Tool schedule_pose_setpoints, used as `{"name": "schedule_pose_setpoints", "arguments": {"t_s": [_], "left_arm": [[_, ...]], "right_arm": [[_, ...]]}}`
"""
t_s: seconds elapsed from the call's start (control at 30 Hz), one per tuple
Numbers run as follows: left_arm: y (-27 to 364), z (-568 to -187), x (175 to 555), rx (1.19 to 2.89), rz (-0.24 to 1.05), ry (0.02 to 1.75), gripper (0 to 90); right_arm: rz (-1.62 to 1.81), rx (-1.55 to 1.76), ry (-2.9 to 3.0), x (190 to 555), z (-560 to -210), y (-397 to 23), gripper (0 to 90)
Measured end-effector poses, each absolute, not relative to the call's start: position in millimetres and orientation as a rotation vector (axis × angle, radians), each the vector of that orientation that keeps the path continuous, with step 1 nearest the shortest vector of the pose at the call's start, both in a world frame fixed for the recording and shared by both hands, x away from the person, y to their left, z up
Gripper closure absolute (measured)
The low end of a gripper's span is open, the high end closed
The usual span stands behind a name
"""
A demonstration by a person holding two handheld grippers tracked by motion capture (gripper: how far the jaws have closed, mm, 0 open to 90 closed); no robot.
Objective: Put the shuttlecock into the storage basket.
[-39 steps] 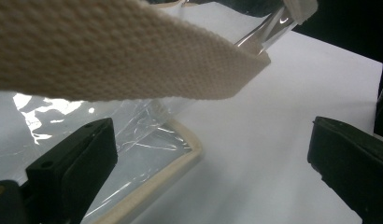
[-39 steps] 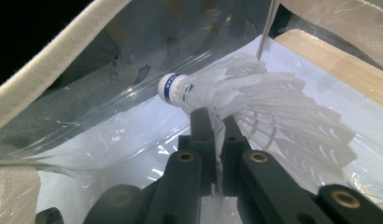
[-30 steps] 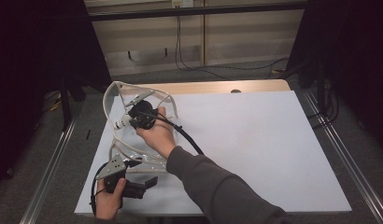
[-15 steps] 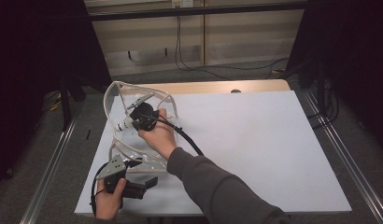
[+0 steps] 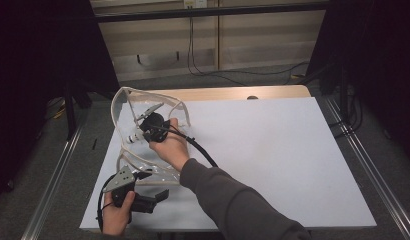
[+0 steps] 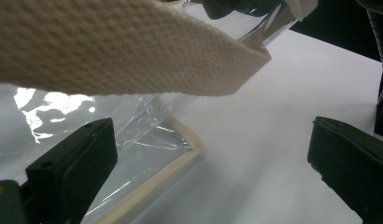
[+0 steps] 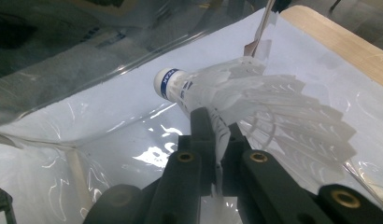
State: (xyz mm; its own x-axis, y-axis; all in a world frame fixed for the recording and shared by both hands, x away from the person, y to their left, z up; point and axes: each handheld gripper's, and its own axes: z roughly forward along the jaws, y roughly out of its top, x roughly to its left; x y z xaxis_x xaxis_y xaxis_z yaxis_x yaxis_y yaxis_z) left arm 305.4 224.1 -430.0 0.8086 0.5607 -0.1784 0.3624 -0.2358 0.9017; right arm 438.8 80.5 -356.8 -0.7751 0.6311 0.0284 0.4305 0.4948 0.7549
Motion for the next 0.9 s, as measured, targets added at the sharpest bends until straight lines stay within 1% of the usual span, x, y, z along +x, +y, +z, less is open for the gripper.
{"name": "schedule_pose_setpoints", "arguments": {"t_s": [0.67,0.7,0.8,0.83,0.9], "left_arm": [[224.3,-430.8,305.5,1.855,0.212,0.706,1.5],[224.1,-430.9,305.5,1.855,0.21,0.706,1.5],[223.6,-430.8,305.5,1.853,0.21,0.705,1.5],[223.9,-430.7,305.6,1.855,0.213,0.703,1.5],[224.0,-430.5,305.4,1.856,0.214,0.704,1.5]], "right_arm": [[1.113,0.878,2.533,440.0,-363.9,83.0,87.8],[1.111,0.878,2.532,439.9,-364.1,83.2,86.7],[1.101,0.875,2.533,440.3,-365.4,84.3,69.8],[1.098,0.88,2.538,440.5,-366.3,84.9,65.6],[1.117,0.892,2.541,440.7,-366.8,85.3,61.6]]}}
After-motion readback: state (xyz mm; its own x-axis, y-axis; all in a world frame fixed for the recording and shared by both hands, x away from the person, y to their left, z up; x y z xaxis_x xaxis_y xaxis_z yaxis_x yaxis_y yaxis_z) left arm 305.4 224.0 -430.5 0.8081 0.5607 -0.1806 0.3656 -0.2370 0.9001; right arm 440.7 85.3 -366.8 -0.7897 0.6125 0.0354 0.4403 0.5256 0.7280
